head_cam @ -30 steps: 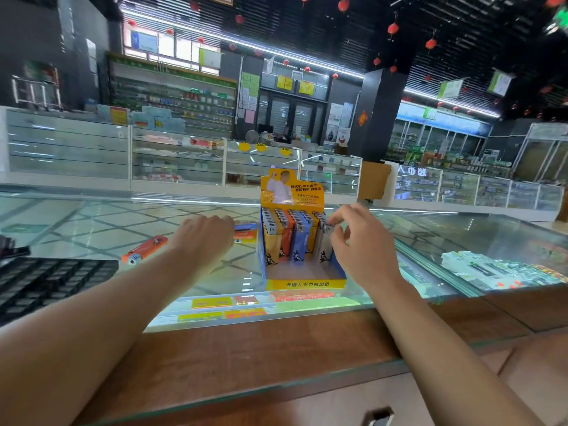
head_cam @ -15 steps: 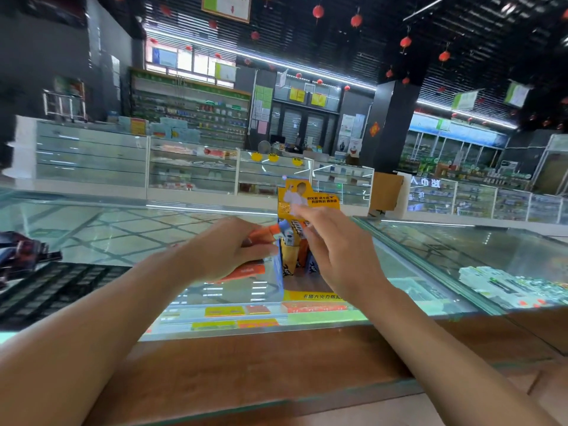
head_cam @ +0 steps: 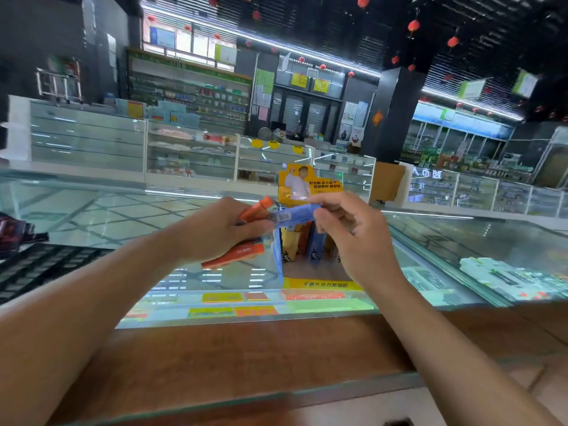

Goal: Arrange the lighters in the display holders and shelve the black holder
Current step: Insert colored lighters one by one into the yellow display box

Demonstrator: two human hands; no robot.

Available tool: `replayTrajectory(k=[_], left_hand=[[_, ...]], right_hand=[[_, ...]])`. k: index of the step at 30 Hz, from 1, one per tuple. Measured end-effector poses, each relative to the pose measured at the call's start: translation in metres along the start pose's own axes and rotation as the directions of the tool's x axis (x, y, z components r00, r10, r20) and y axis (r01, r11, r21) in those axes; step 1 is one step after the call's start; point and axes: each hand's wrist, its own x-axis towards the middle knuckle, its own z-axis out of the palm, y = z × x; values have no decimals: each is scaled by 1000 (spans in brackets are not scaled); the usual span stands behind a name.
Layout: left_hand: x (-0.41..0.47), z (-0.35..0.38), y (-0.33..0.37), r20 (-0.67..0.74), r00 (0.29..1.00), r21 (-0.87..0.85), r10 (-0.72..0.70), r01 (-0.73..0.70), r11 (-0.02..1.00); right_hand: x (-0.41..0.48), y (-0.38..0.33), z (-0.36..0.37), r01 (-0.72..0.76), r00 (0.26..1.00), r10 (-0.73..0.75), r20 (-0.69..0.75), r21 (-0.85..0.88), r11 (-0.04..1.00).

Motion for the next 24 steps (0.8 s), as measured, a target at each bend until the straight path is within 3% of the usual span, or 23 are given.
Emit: replayTrajectory(k=[4,7,9,12,16,20,24], left_hand=[[-1,3,7,-42,995,-132,-91,85,988],[0,4,7,-65,972,-218,-224,205,954],[1,6,7,-7,938,-365,-346,320,874],[0,8,6,180,851,-510,-493,509,693],[0,3,0,352,768,-572,-535,629,526],[-2,2,4,366,753,-549,-547,649,526],[-2,5,2,287,822,-545,-491,562,622]], right_hand=[[-1,1,-6,-90,989,102,-111,107,990],[1,8,-17,-92,960,95,-265,21,996],[1,12,-23,-95,955,73,-289,-60,994],[1,15,-25,-65,981,27,-190,-194,979],[1,21,-19,8,999,-21,-40,-299,954],[0,23,-16,47,998,-32,50,-343,938],[-2,24,-14,93,992,-51,119,-380,920]])
